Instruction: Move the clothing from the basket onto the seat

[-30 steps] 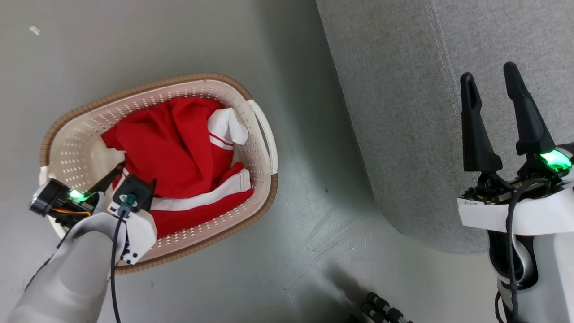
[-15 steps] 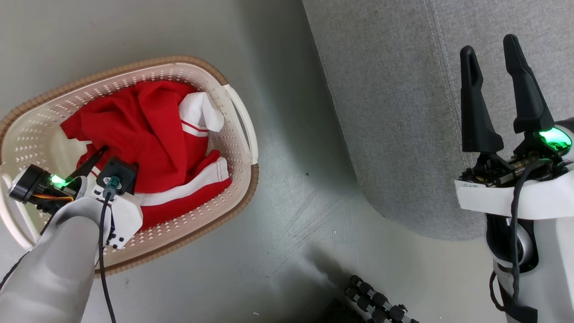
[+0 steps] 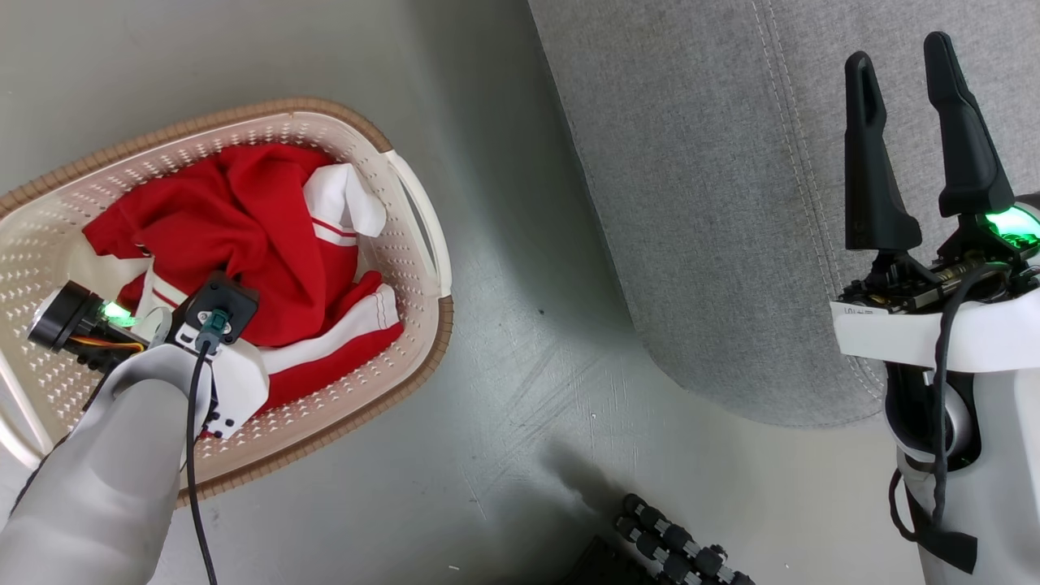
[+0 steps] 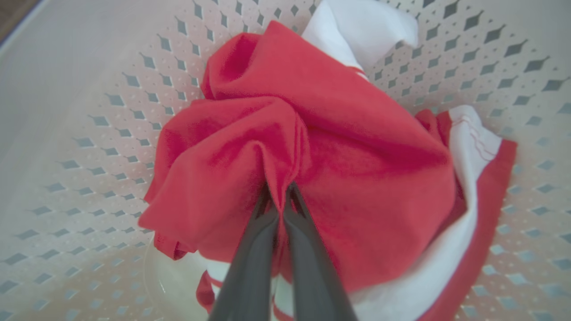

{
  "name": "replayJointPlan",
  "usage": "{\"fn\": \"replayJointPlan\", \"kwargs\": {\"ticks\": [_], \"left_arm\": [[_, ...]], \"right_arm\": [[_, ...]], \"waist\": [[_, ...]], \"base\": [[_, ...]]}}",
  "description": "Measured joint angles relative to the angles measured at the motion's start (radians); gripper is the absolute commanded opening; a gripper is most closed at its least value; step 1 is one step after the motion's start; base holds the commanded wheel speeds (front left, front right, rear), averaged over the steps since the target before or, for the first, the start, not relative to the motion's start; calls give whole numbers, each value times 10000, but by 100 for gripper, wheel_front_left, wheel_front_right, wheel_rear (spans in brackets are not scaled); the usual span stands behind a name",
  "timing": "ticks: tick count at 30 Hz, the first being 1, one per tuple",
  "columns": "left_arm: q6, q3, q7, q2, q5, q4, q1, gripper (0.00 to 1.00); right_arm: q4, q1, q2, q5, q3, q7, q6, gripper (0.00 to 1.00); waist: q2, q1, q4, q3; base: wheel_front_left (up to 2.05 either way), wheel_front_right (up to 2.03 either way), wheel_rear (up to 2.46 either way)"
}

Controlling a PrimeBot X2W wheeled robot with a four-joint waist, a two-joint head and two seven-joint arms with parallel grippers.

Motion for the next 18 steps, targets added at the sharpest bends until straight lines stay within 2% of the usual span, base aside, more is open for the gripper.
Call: {"fn": "replayJointPlan", "kwargs": {"ticks": [11,18], "left_arm": [[2,50,-307,-82,-105,-621,38,0],[107,245,-397,-265,-370,-1530,188,0]], "right_arm": [[391,-216,0,-224,-84,0,0,100],[832,-214,-4,-736,305,0,0,100]], "waist": [[0,0,249,-374],[0,0,552,-754]], "base": [[0,0,0],[0,0,0]]}}
